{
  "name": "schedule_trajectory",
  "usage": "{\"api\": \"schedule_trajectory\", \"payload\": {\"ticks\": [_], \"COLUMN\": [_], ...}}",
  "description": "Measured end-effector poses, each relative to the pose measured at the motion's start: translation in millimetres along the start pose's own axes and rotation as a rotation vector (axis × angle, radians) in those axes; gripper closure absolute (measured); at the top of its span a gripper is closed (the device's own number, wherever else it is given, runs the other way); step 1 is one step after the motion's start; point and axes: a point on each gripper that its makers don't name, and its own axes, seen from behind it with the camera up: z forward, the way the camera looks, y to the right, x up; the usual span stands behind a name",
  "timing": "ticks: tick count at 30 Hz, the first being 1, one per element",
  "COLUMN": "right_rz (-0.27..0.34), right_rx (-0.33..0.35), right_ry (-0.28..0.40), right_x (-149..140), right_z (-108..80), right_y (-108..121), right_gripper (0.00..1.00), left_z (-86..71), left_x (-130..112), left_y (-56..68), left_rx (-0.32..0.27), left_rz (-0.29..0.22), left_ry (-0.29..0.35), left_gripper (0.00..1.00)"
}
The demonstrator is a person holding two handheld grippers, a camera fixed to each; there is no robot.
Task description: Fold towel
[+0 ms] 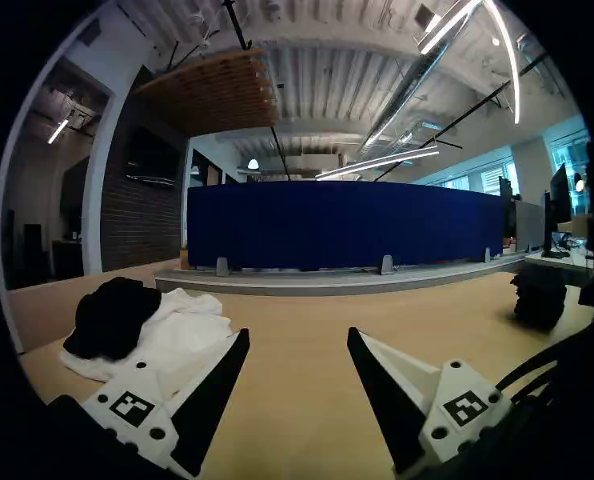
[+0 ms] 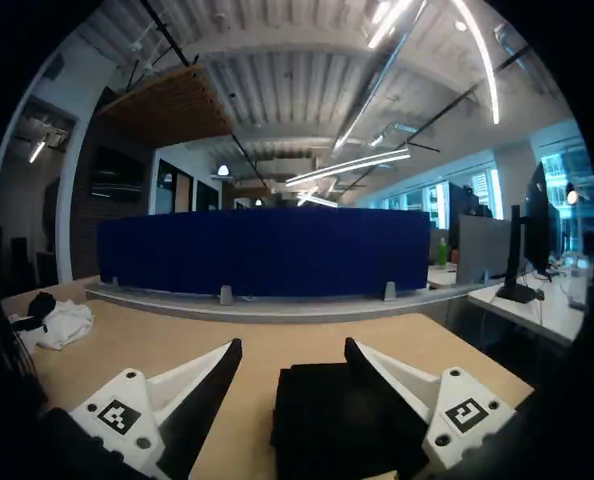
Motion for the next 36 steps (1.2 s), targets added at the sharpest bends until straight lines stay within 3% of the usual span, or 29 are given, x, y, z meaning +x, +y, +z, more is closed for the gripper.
{"api": "schedule_trajectory", "payload": {"ticks": [6, 15, 36], "right_rz": [0.024, 0.026, -0.009], "right_rx": [-0.028, -0.022, -0.033], "right_ry": [-0.015, -0.002, 0.03], "right_x": [-38.6, -67.1, -79.8], "right_z": [0.4, 3.3, -7.3], "right_y": [13.3, 8.4, 3.1], "right_gripper": [0.01, 0.01, 0.01], "left_z": [0.1, -0.3, -0.7], "left_x": [0.4, 0.2, 0.3], "left_y": [-0.3, 0.6, 0.2], "left_rx": [0.0, 0.0, 0.0], "left_rz": [0.0, 0.0, 0.0], "left_ry": [0.0, 0.0, 0.0], "left_gripper": [0.1, 0.1, 0.09]}}
